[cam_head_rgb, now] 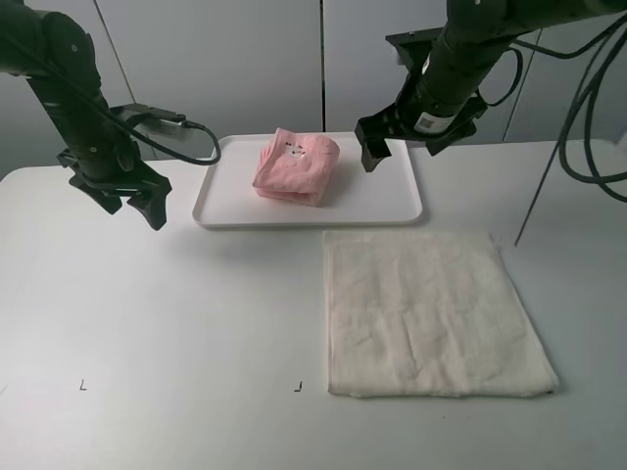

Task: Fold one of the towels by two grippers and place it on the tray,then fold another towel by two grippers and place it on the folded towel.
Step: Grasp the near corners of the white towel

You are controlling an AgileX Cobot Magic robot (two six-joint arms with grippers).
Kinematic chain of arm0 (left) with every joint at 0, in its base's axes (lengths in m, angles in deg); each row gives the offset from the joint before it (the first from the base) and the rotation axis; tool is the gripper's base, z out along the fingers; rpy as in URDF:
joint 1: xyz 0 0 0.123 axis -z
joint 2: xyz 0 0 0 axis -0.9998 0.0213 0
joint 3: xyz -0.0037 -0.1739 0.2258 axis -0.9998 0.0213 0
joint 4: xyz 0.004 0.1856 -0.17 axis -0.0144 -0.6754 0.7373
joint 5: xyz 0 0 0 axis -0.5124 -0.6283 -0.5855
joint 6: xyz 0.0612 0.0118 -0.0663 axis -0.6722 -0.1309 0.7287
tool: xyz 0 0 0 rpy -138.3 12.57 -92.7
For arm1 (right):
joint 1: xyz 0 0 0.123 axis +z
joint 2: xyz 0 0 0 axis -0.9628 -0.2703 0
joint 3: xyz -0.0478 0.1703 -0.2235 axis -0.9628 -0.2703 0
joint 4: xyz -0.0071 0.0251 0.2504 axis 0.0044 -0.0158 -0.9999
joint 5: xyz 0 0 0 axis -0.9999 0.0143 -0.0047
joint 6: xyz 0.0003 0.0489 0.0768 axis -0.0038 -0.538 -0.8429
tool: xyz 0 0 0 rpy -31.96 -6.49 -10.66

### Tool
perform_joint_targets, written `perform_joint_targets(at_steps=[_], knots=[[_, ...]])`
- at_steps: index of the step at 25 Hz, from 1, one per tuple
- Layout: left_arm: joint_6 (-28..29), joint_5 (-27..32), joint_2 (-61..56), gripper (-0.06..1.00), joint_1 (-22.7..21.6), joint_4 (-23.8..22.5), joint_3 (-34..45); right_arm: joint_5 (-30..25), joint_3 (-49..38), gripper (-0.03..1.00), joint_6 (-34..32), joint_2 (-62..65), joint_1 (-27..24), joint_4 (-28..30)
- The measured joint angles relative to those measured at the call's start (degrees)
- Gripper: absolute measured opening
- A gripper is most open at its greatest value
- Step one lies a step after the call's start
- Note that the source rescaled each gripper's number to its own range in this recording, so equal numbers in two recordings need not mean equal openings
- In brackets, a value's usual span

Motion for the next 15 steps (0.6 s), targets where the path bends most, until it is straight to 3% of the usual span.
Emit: perform_joint_targets(at_steps=[7,15], knots=[[-8.2,-0.1,0.0,0.95,6.7,4.6,0.0,-0.5,-19.4,1.0,2.0,18.1,0.0,4.7],[-16.8,-2.0,0.0,0.95,19.5,4.7,0.0,-14.2,-24.6,1.0,15.9,23.9,0.0,16.3]])
